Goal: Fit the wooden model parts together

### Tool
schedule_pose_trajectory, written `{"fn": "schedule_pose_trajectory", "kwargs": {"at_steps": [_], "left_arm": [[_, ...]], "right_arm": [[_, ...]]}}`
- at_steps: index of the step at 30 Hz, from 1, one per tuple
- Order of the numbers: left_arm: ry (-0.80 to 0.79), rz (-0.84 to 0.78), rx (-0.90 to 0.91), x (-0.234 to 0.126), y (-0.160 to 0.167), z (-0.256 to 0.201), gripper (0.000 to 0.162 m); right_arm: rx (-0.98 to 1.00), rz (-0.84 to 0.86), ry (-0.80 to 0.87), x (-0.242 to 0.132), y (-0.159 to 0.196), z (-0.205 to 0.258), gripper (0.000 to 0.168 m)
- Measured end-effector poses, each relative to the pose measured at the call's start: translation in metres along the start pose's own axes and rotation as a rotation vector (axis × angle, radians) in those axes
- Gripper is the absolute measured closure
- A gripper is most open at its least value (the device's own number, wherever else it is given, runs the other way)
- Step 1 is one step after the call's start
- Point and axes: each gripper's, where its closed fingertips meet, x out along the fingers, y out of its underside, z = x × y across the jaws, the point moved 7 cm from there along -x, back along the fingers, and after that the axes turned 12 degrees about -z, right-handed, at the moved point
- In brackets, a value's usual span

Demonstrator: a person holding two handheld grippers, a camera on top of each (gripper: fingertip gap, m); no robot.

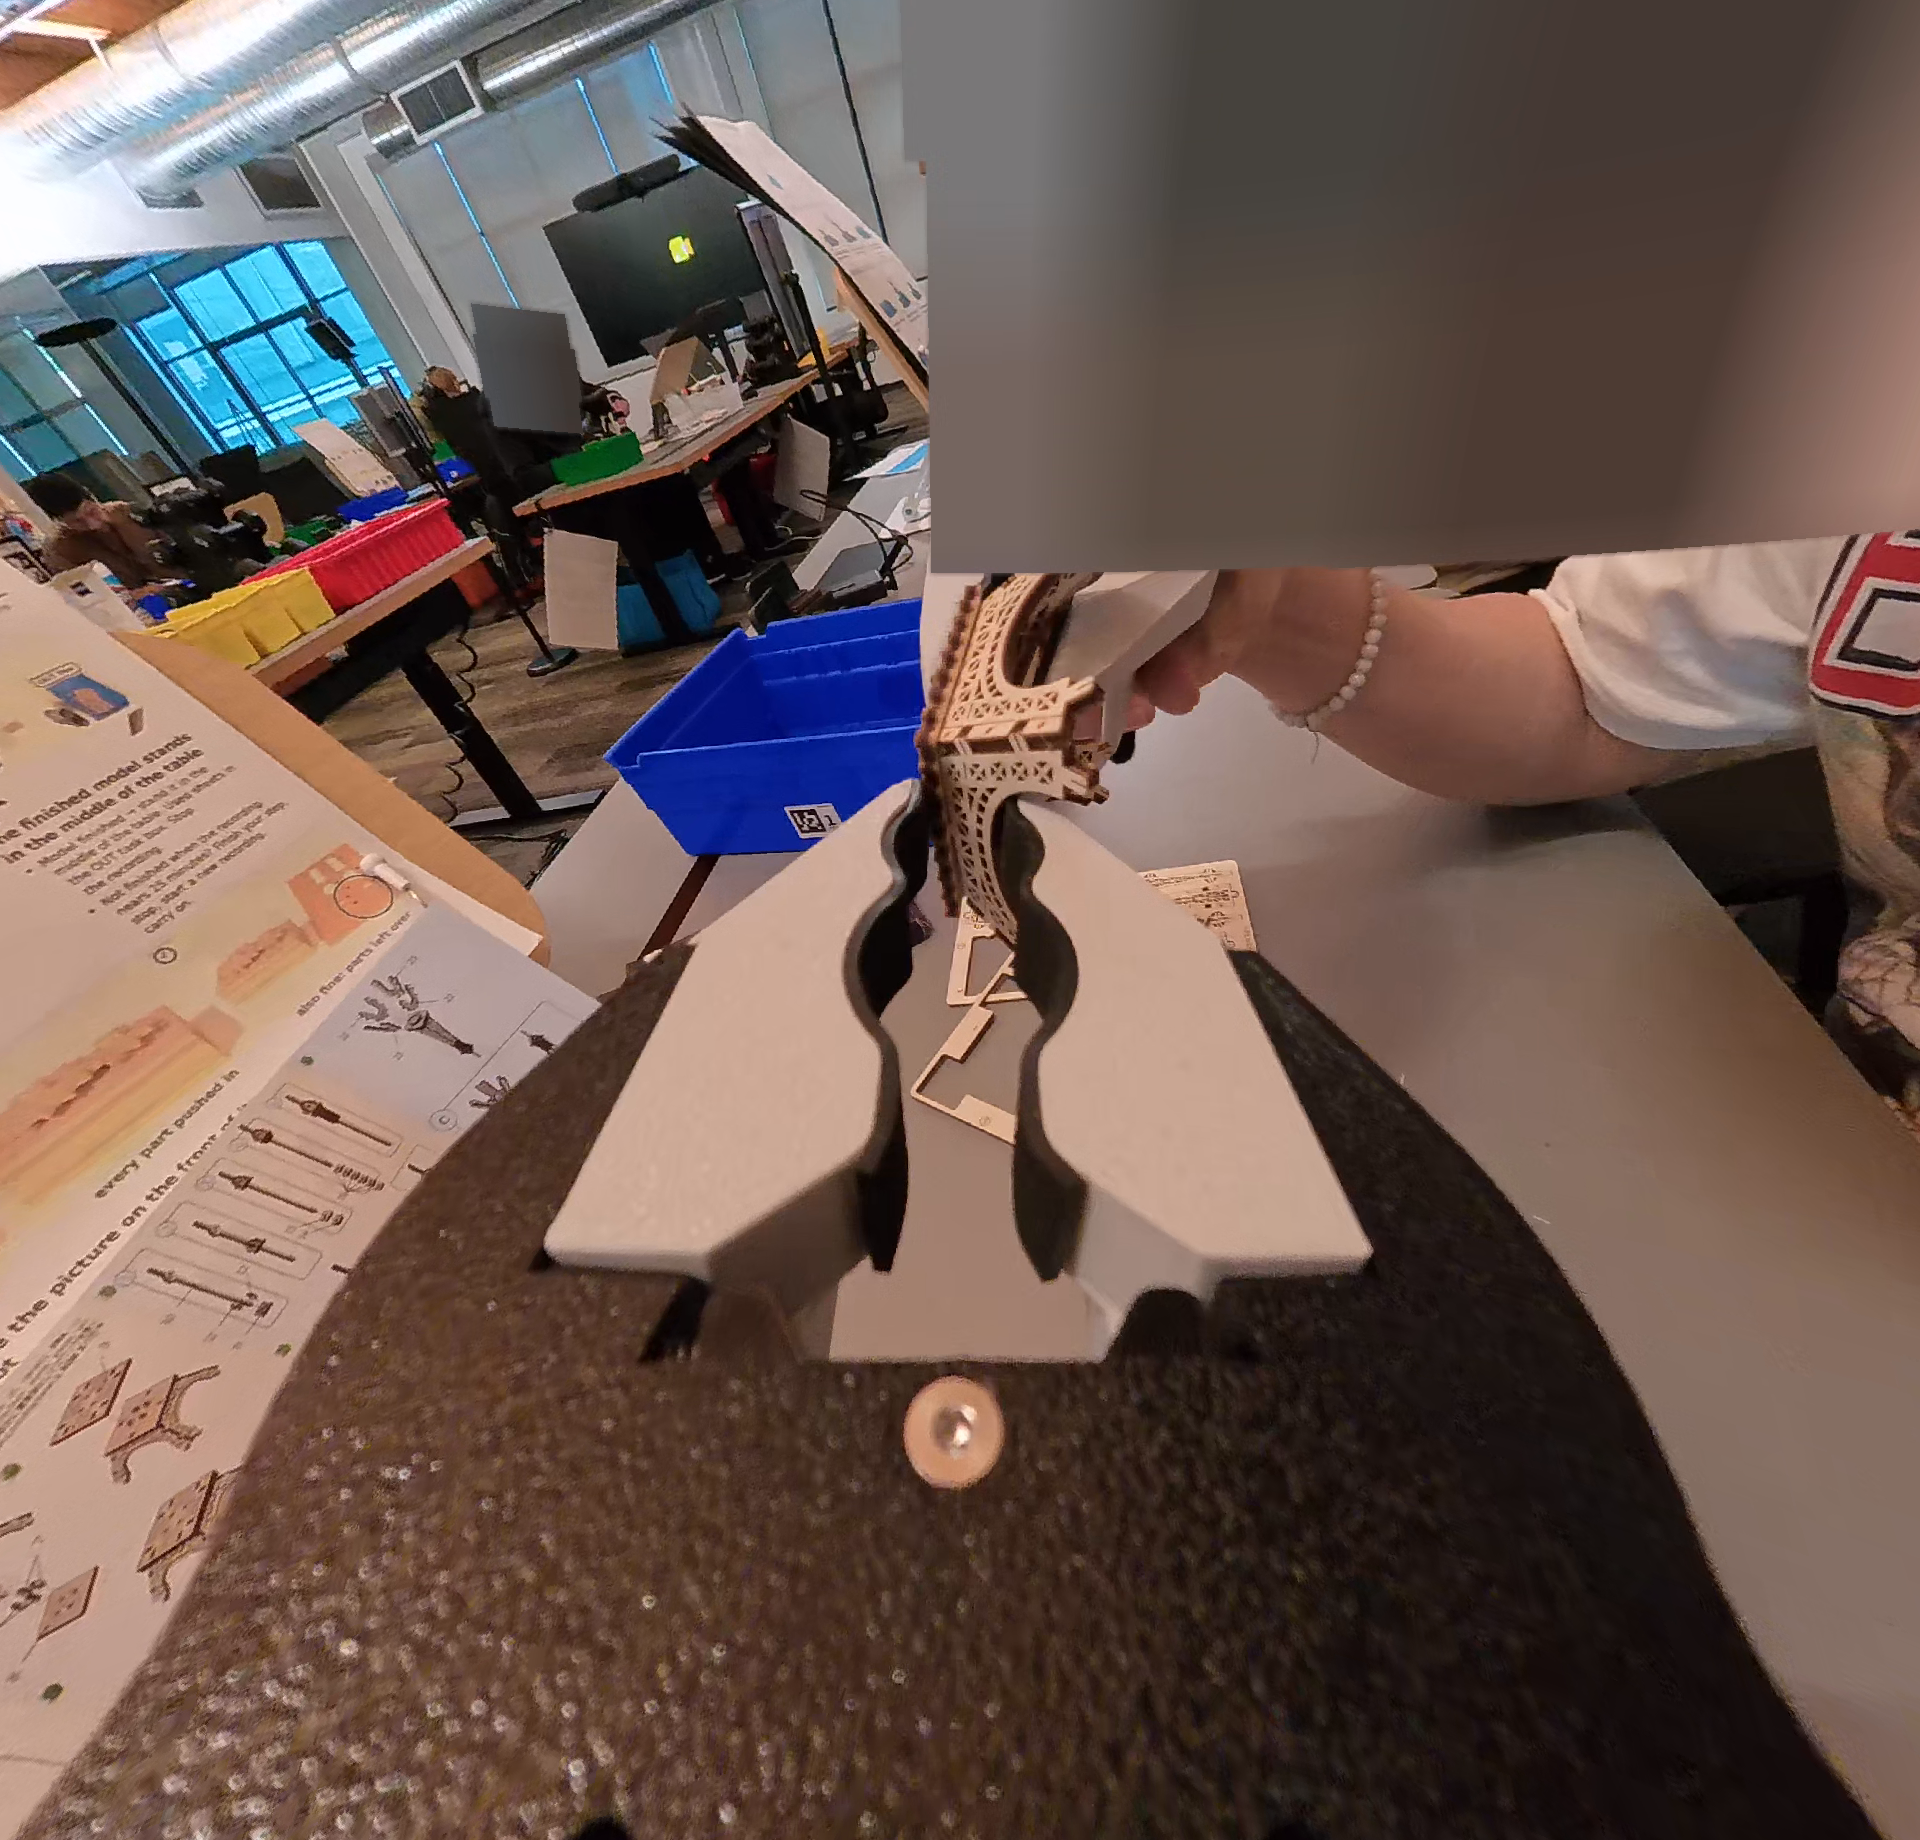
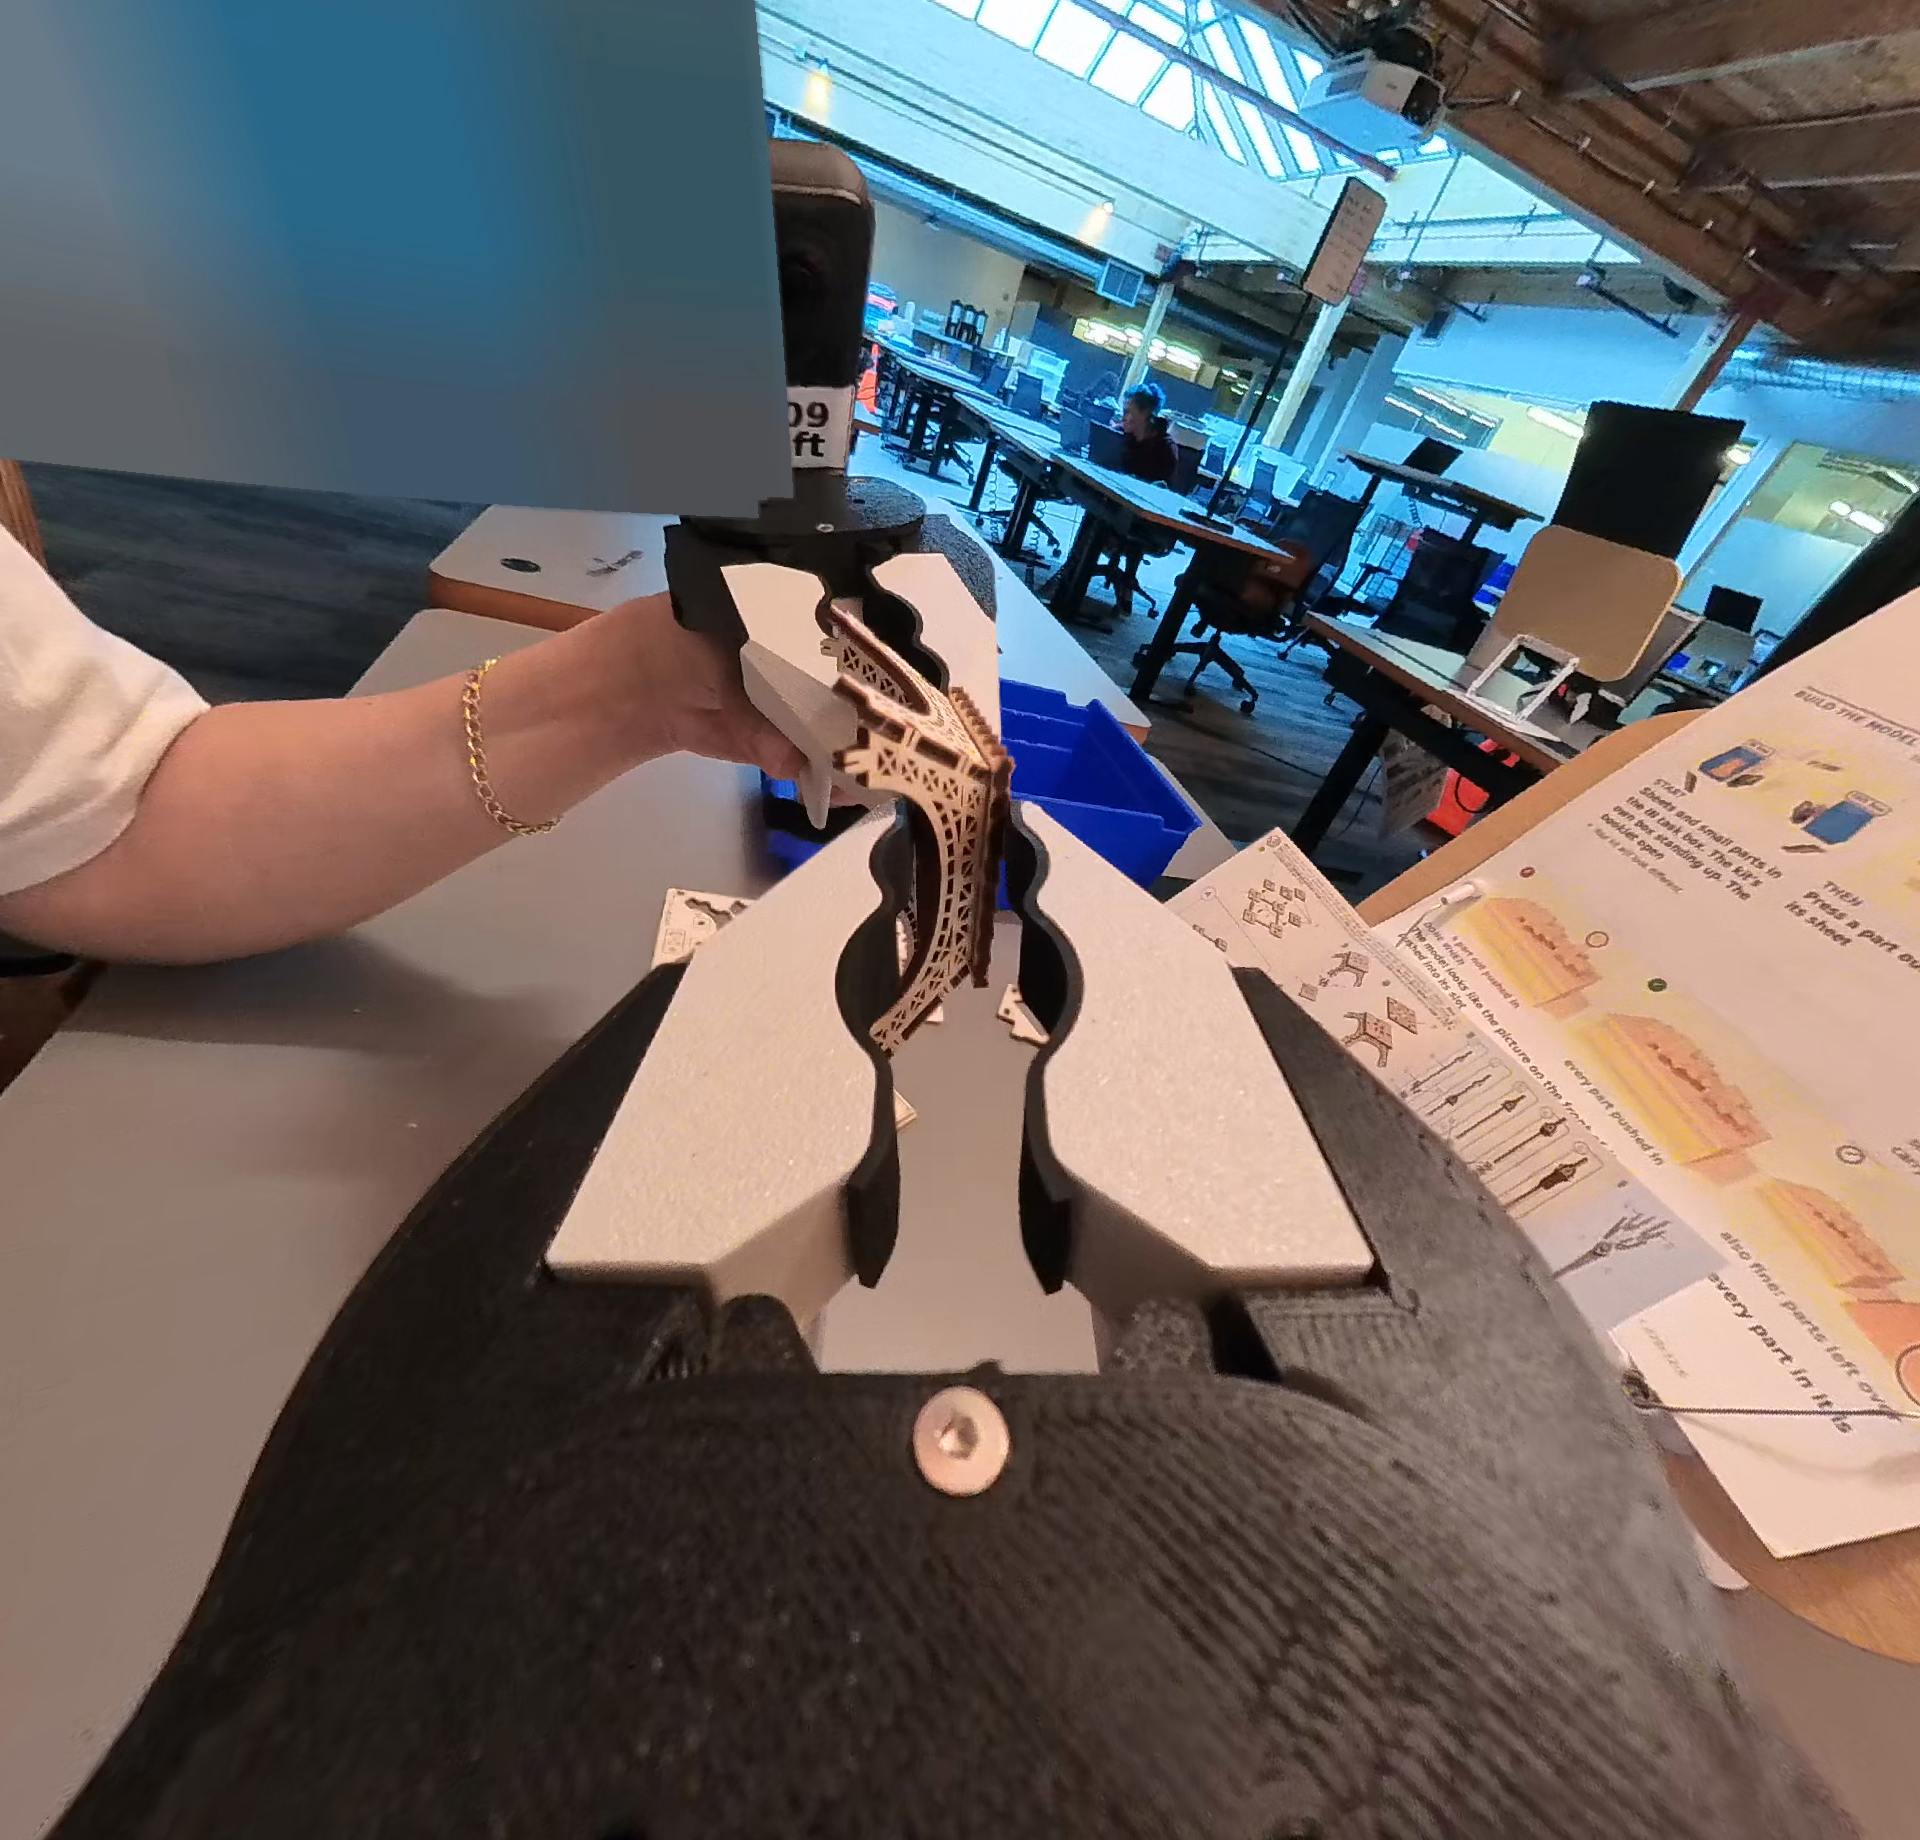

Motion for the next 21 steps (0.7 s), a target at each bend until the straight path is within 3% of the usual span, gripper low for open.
{"fn": "schedule_pose_trajectory", "kwargs": {"at_steps": [14,21], "left_arm": [[0.001,0.025,0.058,0.0055,-0.0014,-0.0040,0.152],[0.010,0.001,0.044,0.0059,-0.0005,-0.0031,0.152]], "right_arm": [[-0.124,0.048,0.029,0.0052,0.0046,0.0046,0.152],[-0.056,0.053,0.013,0.0050,0.0034,0.0039,0.155]]}}
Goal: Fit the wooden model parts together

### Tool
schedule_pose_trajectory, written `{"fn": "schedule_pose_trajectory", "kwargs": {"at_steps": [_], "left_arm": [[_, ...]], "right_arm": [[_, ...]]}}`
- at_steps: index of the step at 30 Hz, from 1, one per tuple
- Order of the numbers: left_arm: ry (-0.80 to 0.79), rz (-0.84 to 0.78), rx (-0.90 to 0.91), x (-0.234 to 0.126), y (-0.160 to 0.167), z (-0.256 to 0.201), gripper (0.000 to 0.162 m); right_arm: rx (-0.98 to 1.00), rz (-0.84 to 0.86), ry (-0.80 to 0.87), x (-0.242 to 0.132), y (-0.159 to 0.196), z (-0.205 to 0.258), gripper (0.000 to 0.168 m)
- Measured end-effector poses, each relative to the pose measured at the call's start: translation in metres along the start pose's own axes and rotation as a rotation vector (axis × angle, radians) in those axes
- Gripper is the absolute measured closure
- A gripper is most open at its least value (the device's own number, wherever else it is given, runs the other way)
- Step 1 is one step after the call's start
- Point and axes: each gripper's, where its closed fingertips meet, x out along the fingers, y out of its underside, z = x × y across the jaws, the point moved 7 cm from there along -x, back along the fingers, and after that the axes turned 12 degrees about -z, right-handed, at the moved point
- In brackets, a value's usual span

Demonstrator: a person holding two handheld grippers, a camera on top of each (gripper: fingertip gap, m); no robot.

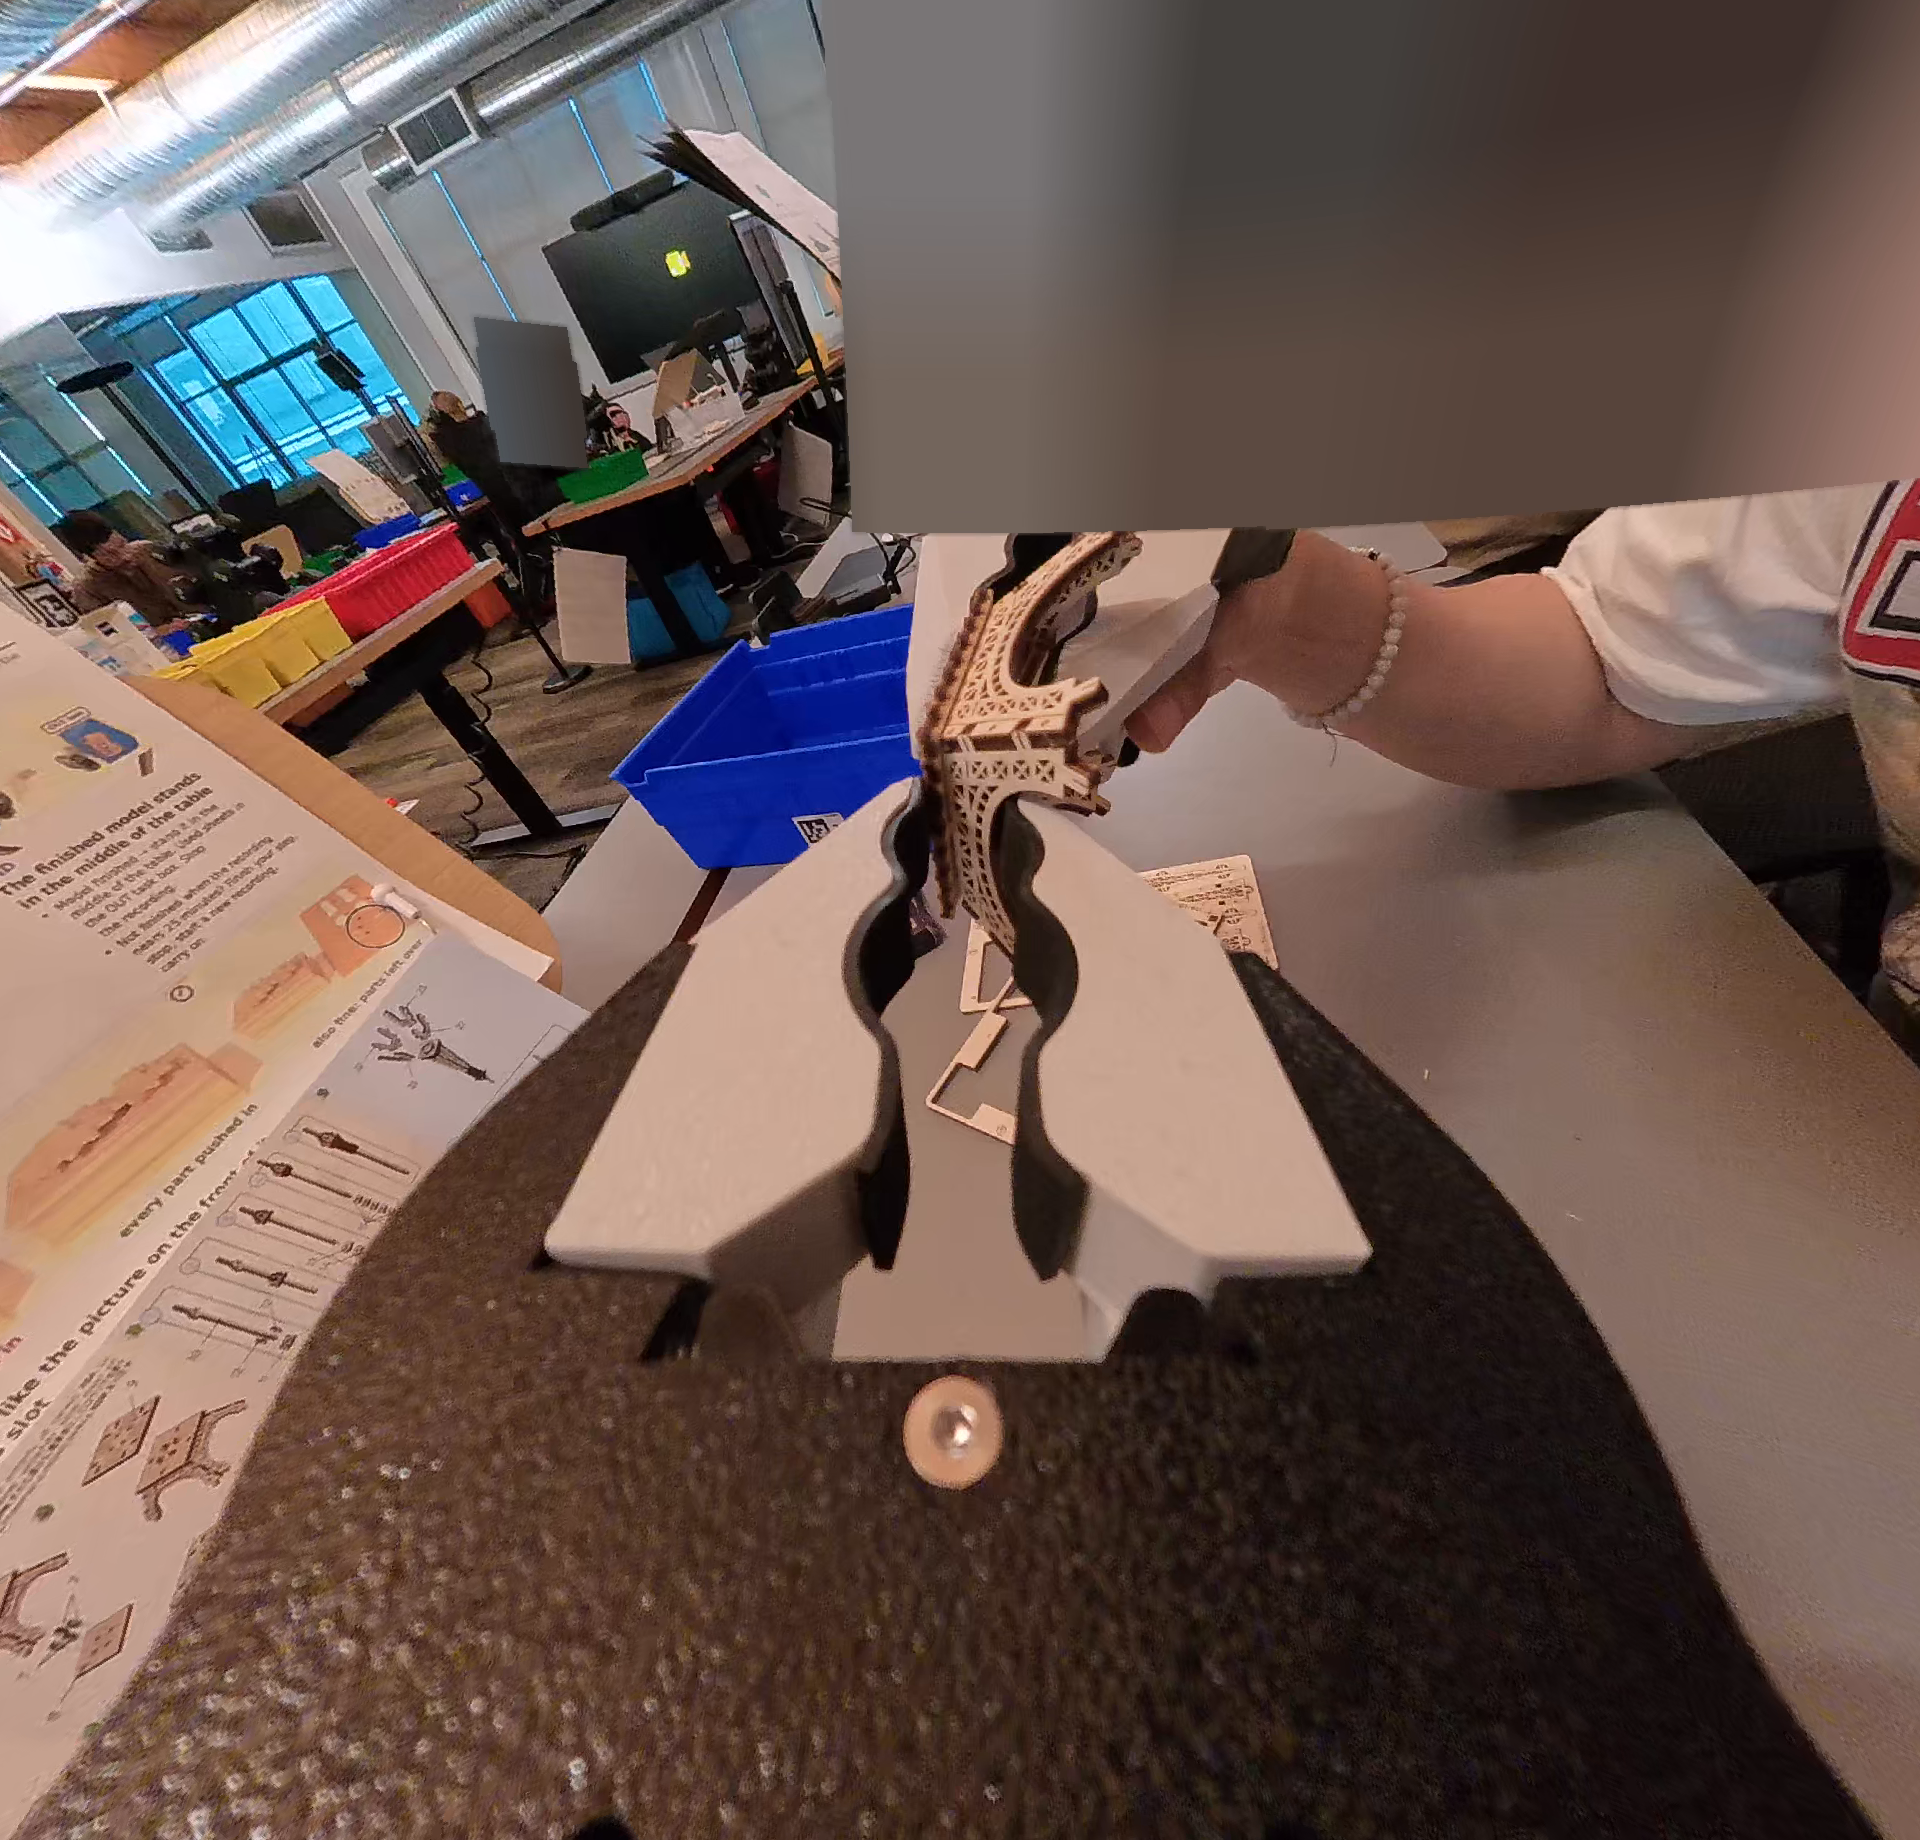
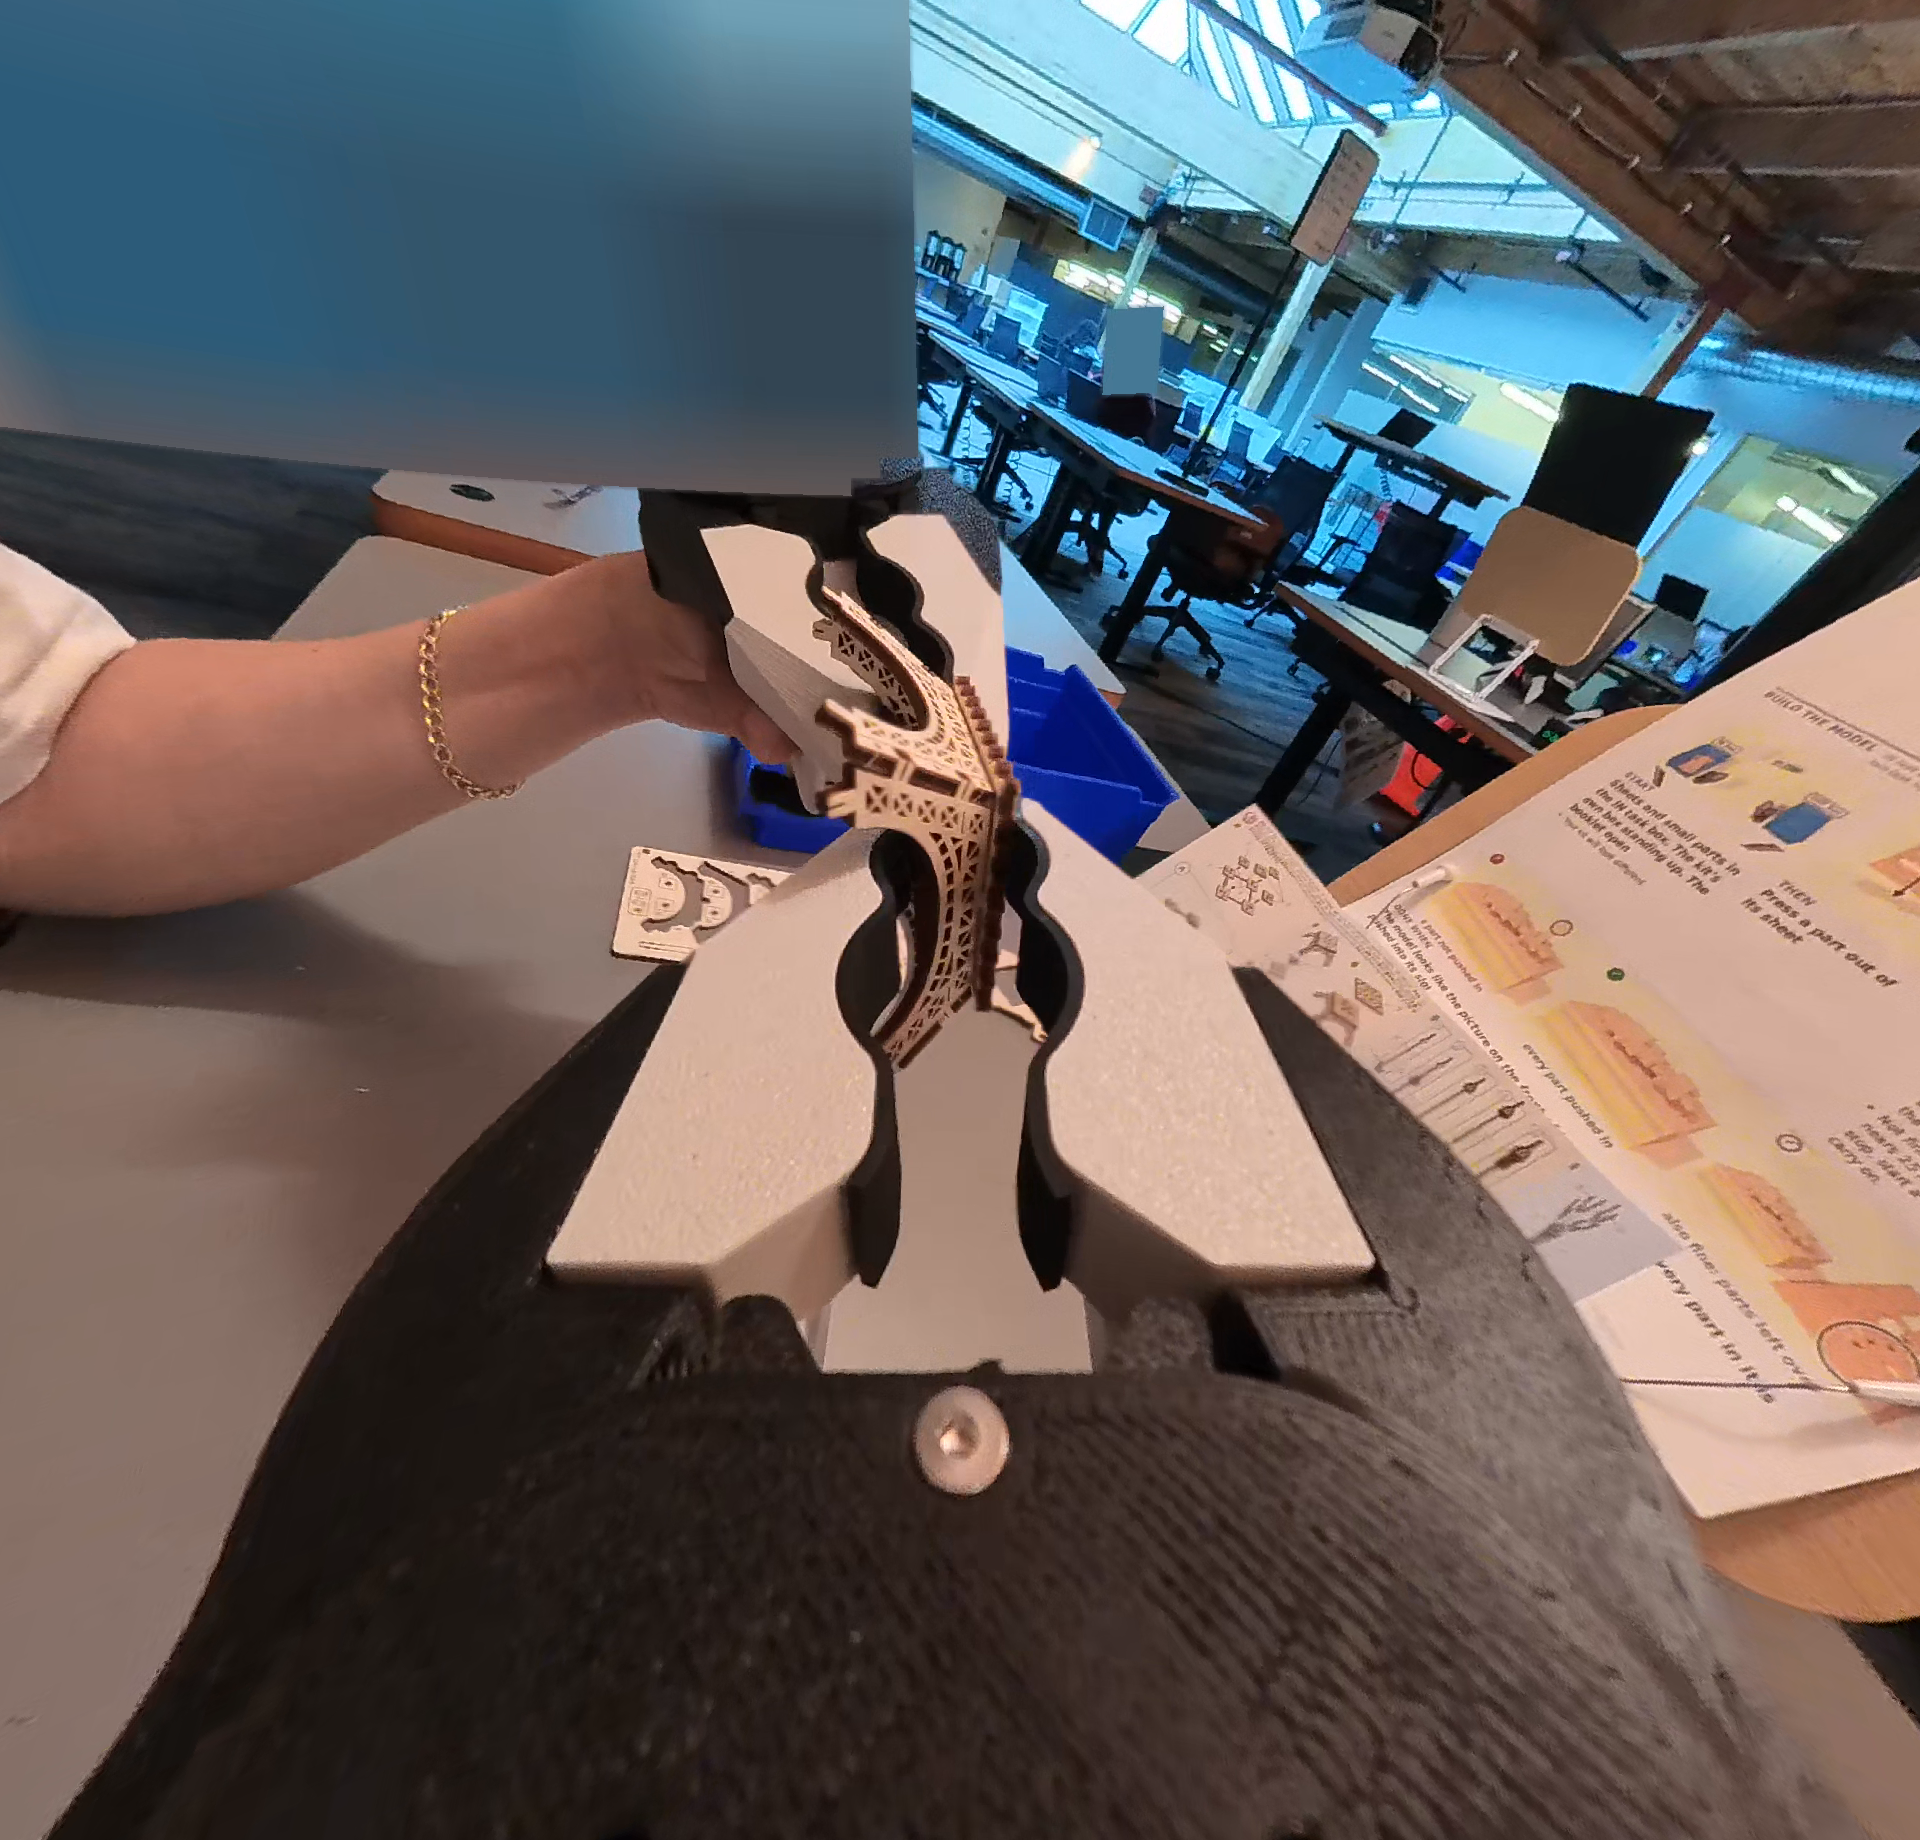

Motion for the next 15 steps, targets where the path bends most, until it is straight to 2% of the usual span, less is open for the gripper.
{"fn": "schedule_pose_trajectory", "kwargs": {"at_steps": [11,15], "left_arm": [[0.012,0.018,-0.044,0.0010,0.0050,0.0006,0.151],[0.016,0.004,-0.065,-0.0004,0.0038,0.0011,0.151]], "right_arm": [[0.080,0.046,-0.023,-0.0011,0.0042,-0.0018,0.155],[0.095,0.016,-0.020,0.0004,0.0031,-0.0016,0.155]]}}
